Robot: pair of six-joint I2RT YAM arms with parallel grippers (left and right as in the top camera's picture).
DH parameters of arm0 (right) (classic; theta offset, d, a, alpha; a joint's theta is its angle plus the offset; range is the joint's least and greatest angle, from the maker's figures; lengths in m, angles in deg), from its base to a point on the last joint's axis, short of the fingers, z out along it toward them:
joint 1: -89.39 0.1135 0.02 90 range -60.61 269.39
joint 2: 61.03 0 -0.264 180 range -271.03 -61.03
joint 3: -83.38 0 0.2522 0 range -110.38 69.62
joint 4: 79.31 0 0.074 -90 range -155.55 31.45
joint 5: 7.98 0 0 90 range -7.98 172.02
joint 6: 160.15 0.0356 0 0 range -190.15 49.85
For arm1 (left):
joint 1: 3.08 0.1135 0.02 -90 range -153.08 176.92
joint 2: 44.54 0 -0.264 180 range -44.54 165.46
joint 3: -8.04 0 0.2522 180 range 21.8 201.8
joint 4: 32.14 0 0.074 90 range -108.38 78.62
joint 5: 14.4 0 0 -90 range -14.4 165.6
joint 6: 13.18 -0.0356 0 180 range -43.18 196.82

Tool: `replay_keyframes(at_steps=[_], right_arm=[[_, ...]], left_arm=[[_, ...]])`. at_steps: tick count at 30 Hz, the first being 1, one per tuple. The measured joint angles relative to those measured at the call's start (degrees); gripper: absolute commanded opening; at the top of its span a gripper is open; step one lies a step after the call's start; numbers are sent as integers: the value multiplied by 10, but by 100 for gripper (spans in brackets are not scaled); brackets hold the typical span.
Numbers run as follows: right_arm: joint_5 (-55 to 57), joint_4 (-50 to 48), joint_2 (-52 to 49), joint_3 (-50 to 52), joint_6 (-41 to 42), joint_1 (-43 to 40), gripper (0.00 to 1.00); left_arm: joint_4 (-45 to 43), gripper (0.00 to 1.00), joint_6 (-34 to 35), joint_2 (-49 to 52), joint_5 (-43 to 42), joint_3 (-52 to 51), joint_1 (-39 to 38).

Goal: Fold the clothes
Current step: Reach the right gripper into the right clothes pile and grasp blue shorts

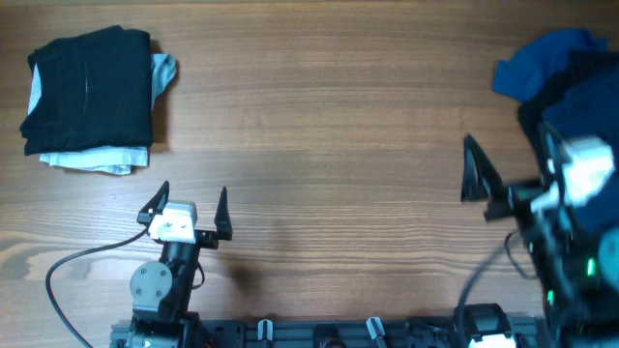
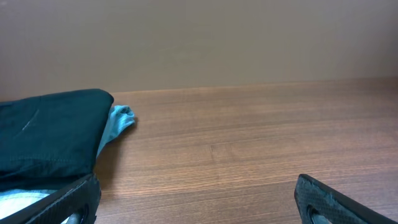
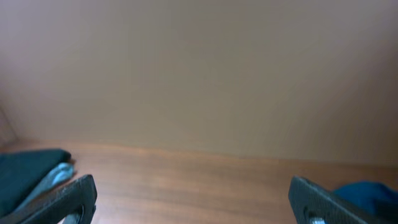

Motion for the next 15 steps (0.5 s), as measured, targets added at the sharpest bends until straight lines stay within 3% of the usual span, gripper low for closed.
replay_keyframes(at_steps=[4,9,15], right_arm=[[31,103,-181,-157,-57,-9,100],[49,232,-422,-373,-92,-96,100],[51,257,-655,-497,-115,-221,100]], left_arm=[[0,100,0,0,0,0,0],[0,100,0,0,0,0,0],[0,100,0,0,0,0,0]])
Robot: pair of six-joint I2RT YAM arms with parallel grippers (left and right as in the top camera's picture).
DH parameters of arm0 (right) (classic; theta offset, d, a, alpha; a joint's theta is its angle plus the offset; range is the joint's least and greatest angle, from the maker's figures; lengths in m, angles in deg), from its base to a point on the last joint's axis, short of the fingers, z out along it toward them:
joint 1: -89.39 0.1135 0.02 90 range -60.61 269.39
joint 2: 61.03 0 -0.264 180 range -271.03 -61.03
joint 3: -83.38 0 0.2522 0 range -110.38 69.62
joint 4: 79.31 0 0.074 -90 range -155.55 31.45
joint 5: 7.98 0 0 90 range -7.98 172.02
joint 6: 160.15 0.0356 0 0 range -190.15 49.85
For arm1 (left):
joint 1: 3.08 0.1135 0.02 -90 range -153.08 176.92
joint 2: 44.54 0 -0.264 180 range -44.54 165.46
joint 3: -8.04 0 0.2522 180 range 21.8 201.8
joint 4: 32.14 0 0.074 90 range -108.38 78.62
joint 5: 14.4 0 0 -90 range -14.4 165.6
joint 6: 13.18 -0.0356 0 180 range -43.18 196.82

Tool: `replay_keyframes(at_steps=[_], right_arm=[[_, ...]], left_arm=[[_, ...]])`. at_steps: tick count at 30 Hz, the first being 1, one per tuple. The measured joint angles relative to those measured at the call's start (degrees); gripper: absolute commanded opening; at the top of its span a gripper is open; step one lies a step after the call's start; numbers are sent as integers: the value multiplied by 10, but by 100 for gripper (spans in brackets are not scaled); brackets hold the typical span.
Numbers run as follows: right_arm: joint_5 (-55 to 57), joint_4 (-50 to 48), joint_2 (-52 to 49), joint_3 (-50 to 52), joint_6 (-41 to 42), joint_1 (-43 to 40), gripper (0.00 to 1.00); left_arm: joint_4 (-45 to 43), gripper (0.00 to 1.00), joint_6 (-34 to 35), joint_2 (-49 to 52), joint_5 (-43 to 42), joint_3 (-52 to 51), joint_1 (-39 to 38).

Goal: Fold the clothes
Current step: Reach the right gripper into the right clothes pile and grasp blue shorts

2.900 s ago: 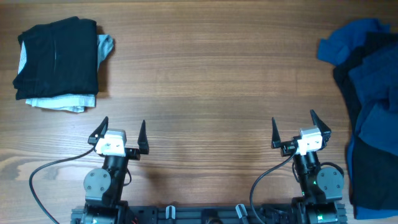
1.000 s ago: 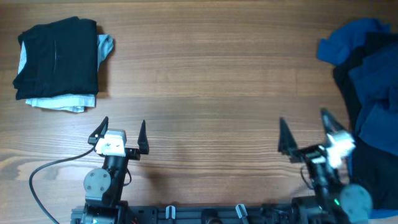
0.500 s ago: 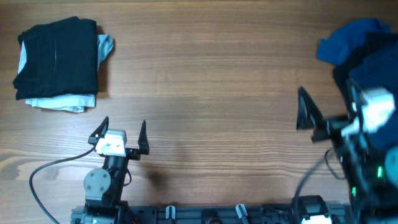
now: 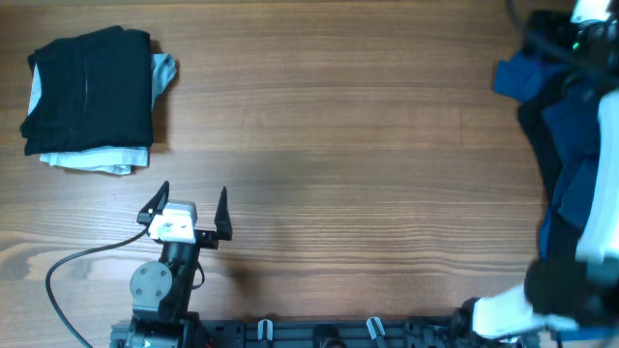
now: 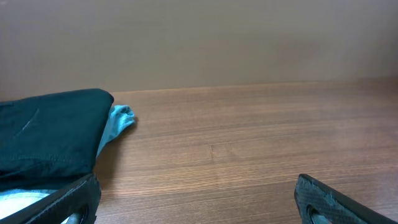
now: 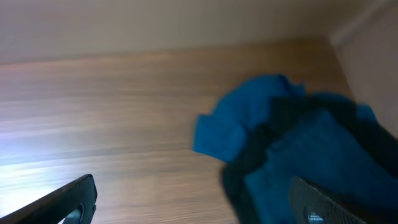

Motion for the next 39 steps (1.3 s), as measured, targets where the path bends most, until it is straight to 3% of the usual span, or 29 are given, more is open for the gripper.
replay_keyframes(at_steps=[6,11,23,39], right_arm=[[4,-31,-171,-3,-73,-103,100],[7,-67,-233,-3,-70,-124,99],[37,-134,-256,-3,23,-136,100],[75,-183,-256,-3,-41,-166,100]], left_arm=[[0,100,0,0,0,0,0],[0,100,0,0,0,0,0],[0,100,0,0,0,0,0],[0,100,0,0,0,0,0]])
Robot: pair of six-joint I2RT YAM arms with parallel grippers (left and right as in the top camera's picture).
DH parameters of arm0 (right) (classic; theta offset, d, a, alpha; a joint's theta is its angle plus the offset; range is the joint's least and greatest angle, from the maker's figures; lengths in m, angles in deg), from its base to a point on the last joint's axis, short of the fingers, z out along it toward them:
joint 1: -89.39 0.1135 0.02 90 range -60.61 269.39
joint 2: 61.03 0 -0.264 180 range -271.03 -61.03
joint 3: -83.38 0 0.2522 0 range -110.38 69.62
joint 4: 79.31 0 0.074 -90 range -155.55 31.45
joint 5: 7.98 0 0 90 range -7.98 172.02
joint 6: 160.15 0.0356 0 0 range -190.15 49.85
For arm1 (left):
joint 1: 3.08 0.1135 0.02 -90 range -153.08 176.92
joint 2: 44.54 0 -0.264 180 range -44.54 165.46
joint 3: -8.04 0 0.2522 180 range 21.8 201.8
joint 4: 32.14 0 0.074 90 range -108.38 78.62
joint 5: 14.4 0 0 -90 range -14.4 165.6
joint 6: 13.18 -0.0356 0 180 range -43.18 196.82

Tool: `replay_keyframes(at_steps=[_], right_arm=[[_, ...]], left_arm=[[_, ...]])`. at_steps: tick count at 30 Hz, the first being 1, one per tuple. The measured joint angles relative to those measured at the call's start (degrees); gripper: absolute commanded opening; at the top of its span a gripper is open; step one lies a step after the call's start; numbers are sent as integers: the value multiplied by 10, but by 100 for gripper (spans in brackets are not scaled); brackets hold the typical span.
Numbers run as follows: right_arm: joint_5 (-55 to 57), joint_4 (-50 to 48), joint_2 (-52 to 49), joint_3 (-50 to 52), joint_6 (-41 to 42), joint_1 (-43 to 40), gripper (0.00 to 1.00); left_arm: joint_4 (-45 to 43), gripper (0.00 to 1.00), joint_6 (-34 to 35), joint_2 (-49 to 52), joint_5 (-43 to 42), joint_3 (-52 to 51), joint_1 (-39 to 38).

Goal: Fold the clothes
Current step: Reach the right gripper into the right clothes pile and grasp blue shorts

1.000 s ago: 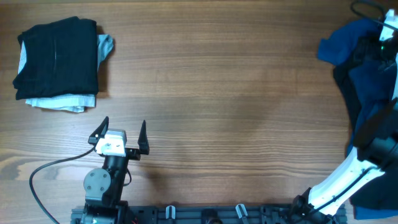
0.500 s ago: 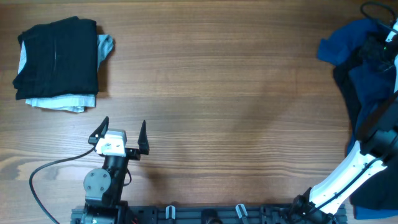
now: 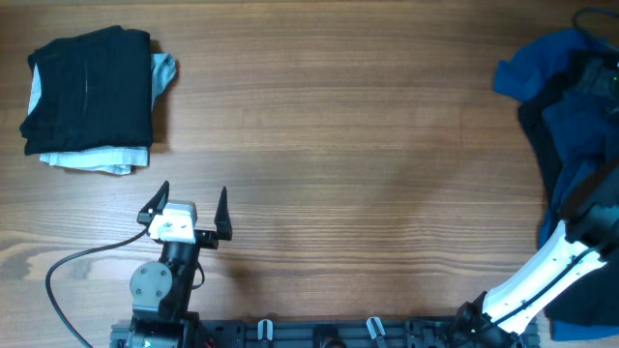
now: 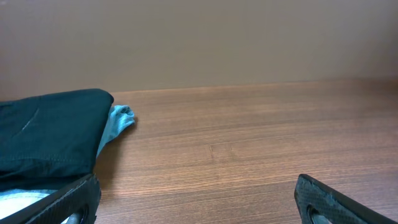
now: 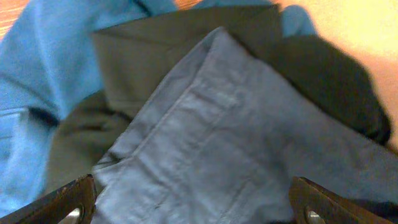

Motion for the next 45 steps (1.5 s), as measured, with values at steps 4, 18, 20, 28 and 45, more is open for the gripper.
replay_keyframes(at_steps=[4,18,20,28,45], right_arm=[[14,-38,0,0,-8,-10,99],[25,-115,-53,-3,70,-10,87],[24,-128,-82,-3,85,-10,84],[19,-163,-114,-3,124,-10,84],[22,-131,-108,-11,151,-8,11]], left_arm=[[0,100,0,0,0,0,0],[0,100,0,0,0,0,0],[0,100,0,0,0,0,0],[0,100,0,0,0,0,0],[0,100,0,0,0,0,0]])
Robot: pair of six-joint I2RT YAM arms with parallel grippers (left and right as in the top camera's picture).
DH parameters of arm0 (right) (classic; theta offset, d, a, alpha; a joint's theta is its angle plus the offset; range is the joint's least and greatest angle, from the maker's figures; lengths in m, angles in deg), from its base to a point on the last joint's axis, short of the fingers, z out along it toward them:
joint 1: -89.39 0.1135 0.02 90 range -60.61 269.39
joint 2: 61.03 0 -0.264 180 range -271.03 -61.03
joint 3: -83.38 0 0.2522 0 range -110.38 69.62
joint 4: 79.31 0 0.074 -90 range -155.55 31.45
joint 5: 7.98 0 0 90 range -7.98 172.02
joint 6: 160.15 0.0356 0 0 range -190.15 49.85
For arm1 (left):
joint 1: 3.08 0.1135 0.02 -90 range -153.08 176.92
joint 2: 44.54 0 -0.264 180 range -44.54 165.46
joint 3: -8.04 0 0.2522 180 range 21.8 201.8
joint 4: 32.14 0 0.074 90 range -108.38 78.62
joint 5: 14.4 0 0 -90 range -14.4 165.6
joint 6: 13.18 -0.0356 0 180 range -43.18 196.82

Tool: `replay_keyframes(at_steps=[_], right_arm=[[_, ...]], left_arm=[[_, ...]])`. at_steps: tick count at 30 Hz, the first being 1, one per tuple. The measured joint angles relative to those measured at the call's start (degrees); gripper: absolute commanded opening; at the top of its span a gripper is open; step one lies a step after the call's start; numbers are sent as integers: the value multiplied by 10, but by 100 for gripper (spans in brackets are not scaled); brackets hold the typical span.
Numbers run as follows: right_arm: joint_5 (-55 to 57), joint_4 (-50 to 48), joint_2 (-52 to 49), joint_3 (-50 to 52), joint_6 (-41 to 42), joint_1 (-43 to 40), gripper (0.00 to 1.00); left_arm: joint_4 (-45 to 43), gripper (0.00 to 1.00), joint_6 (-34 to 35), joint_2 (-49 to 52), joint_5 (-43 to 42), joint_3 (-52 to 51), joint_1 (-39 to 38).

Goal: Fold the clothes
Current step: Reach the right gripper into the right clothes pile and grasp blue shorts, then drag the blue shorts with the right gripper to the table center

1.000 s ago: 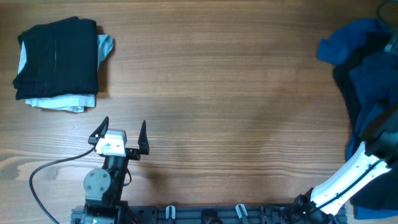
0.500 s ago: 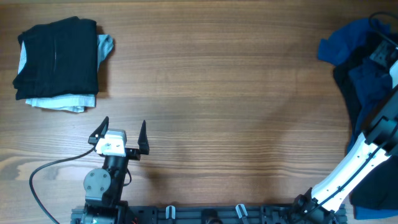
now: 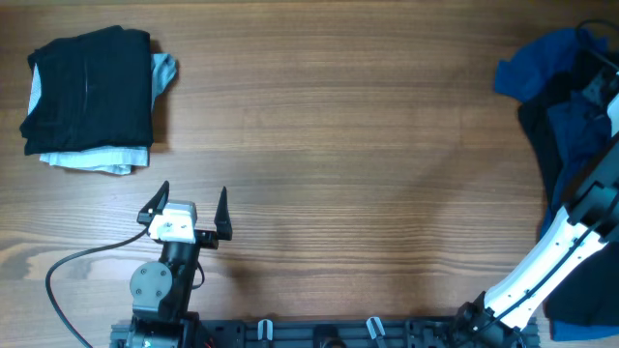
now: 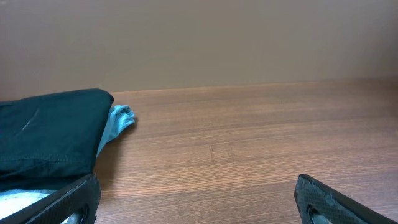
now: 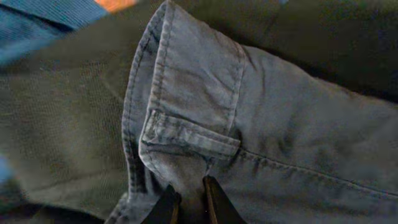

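A heap of unfolded clothes [image 3: 571,106], blue and dark, lies at the table's right edge. In the right wrist view my right gripper [image 5: 188,202] is shut on a fold of grey-blue denim garment [image 5: 249,130] at its waistband, with dark green cloth [image 5: 68,124] beside it. In the overhead view that gripper is at the far right edge over the heap, mostly cut off. My left gripper [image 3: 189,208] stands open at the front left, nothing between its fingers. A folded stack, black on light blue [image 3: 92,87], sits at the back left.
The wooden table [image 3: 338,145] stretches between the stack and the heap. A black cable [image 3: 68,266] runs along the front left by the left arm's base. The white right arm [image 3: 551,261] reaches along the right side.
My right gripper was open above the denim garment in the heap; now it is shut on a fold at its waistband. The left arm has not moved.
My right gripper was open, low near the front right beside the heap. Then it was open looking at the heap's back end, then close over the denim, and now it pinches the denim. The left gripper stayed open and still throughout.
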Motion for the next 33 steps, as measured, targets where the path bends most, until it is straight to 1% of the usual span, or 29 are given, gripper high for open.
replay_keyframes(at_steps=[2,3,6,12,15,18,19,20,24,27,29,33], right_arm=[[1,13,24,0,0,3,10],[1,19,45,0,0,5,4],[1,42,96,0,0,14,4],[1,131,196,0,0,46,4],[1,167,224,0,0,87,4],[-4,189,255,0,0,152,4],[-10,205,271,0,0,185,4],[-17,209,302,0,5,245,4],[-56,240,348,0,49,364,4],[-96,255,342,0,88,461,4],[-107,253,325,0,102,509,4],[-118,239,256,0,130,586,5]], left_arm=[[0,100,0,0,0,0,0],[0,100,0,0,0,0,0],[0,100,0,0,0,0,0],[0,100,0,0,0,0,0],[0,100,0,0,0,0,0],[0,100,0,0,0,0,0],[0,100,0,0,0,0,0],[0,100,0,0,0,0,0],[0,100,0,0,0,0,0],[0,100,0,0,0,0,0],[0,100,0,0,0,0,0],[0,100,0,0,0,0,0]])
